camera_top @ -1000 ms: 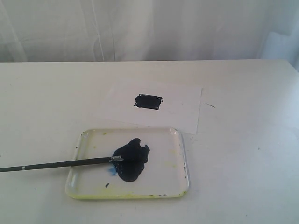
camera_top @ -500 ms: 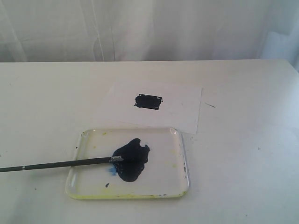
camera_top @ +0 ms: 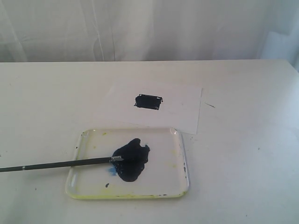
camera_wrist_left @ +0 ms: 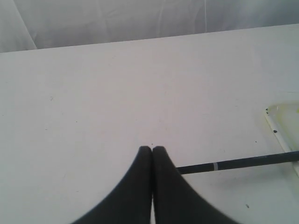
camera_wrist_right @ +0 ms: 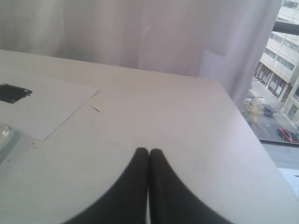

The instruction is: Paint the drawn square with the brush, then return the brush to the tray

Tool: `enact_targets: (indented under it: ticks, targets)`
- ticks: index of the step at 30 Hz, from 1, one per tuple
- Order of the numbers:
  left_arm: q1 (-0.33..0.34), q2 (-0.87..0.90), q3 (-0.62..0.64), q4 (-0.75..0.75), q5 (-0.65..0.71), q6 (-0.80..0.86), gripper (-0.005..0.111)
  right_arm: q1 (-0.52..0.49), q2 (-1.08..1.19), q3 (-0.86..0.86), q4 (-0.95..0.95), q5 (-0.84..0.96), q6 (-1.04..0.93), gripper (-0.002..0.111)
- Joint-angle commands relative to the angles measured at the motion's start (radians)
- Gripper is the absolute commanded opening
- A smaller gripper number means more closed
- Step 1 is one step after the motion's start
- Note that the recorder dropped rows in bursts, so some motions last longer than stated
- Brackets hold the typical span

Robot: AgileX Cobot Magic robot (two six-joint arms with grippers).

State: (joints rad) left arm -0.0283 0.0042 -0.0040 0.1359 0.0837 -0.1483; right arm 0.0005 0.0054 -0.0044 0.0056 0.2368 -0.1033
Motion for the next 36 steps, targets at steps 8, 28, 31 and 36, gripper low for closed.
enact_targets:
  ticks: [8, 28, 31, 36]
  targets:
    - [-0.004, -0.004, 0.004, -0.005, 0.015, -0.009, 0.000, 0.000, -0.005, 0.004, 0.002, 0.002, 0.056, 0.000]
    - [-0.004, -0.004, 0.004, -0.005, 0.021, -0.009, 0.000, 0.000, -0.005, 0.004, 0.004, -0.006, 0.063, 0.000]
    - [-0.004, -0.004, 0.004, -0.005, 0.021, -0.009, 0.000, 0.000, -0.005, 0.004, 0.004, -0.006, 0.063, 0.000]
    - [-0.004, -0.004, 0.004, -0.005, 0.021, -0.009, 0.000, 0.000, -0.005, 0.004, 0.002, -0.006, 0.063, 0.000]
